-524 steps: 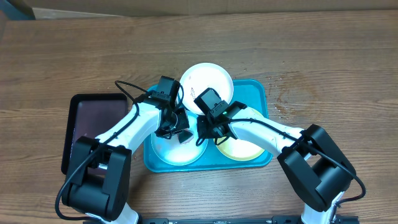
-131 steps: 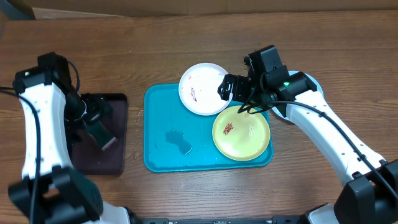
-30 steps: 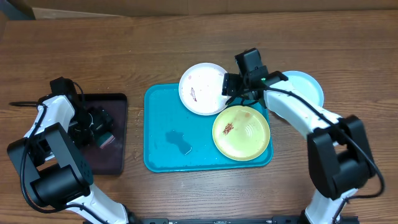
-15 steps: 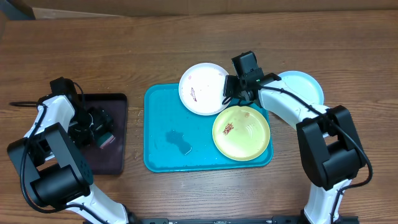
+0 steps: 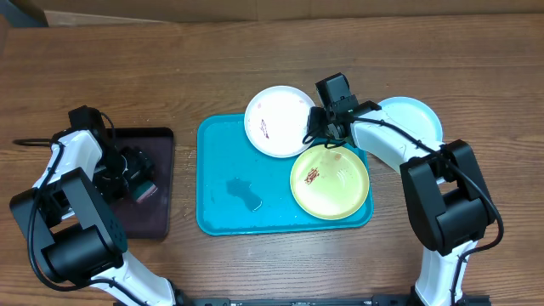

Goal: Clean dirty plates on tray and stack at the side

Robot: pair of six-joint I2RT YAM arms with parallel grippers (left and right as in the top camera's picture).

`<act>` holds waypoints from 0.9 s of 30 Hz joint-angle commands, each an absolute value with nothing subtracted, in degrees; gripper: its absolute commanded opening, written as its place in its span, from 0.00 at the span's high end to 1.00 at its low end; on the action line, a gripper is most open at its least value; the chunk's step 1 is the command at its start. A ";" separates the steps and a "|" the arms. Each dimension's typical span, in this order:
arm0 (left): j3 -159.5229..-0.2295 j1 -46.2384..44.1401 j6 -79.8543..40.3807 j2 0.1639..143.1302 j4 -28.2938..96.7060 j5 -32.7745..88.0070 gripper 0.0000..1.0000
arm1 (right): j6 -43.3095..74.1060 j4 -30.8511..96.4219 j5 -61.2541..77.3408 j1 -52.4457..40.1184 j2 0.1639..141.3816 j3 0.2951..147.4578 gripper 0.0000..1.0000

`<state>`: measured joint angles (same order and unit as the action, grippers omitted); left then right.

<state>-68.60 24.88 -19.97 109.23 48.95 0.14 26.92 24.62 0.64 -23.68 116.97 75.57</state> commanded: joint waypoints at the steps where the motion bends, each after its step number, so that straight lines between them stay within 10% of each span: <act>1: -68.34 25.10 -20.75 109.40 49.21 -0.45 0.11 | 27.31 24.10 0.10 -23.88 117.78 75.81 0.73; 11: -68.34 25.10 -20.78 109.40 48.07 -0.45 0.17 | 27.22 24.25 3.27 -23.88 117.67 76.60 0.87; 20: -68.34 25.10 -20.78 109.40 47.81 -0.38 0.96 | 27.20 28.23 9.91 -25.10 117.67 80.23 0.96; 27: -69.69 25.17 -20.78 109.38 50.63 -0.21 0.96 | 27.22 29.50 18.52 -26.35 117.21 80.40 0.96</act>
<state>-68.60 24.88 -20.82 109.23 49.32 0.14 27.18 29.67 12.47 -25.54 116.97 78.46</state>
